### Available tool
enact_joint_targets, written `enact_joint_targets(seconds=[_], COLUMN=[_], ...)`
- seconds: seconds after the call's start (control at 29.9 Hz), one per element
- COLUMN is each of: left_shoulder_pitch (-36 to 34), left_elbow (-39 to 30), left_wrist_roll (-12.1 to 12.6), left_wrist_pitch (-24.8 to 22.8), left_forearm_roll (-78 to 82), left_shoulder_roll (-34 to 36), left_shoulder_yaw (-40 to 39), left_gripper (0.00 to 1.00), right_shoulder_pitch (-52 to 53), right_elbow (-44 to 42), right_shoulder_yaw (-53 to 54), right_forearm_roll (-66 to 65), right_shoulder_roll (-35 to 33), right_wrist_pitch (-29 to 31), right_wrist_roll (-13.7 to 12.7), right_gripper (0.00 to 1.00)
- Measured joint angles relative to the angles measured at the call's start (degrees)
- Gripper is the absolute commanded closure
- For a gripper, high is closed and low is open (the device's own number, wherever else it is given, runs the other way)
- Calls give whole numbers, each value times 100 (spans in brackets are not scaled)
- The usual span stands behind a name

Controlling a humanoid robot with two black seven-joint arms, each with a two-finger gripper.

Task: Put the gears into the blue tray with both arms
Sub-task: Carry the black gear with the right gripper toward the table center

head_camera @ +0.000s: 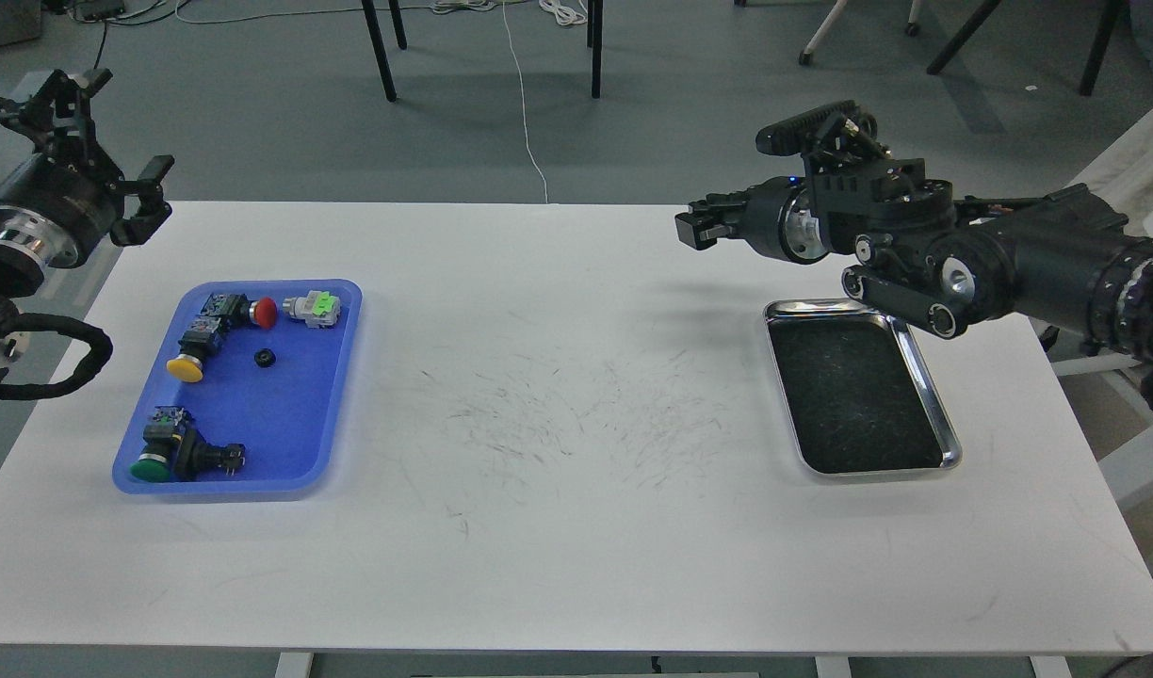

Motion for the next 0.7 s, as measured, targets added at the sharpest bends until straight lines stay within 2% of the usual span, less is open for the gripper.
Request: enact_joint_targets(seconds=[0.23, 0.5, 0.7], left_shoulder_pitch=[4, 26, 28], left_elbow=[-27, -53, -71], left_wrist_roll=[1, 1, 1], left_wrist_pitch=[-4, 2, 7], left_forearm_roll=[0, 0, 0], left_shoulder_roll=[115, 187, 296], left_shoulder_yaw=[6, 9, 10], left_gripper=[2, 2, 2], right_shoulder_pitch=[-92, -240, -453], right_elbow=[24, 396, 727], right_shoulder_yaw=[233, 265, 265], right_forearm_roll=[0, -63, -723], right_shoulder_roll=[383, 800, 893], right_wrist_pitch=[-559, -1380, -1691], right_wrist_roll=[76, 570, 960], right_gripper=[99, 99, 99])
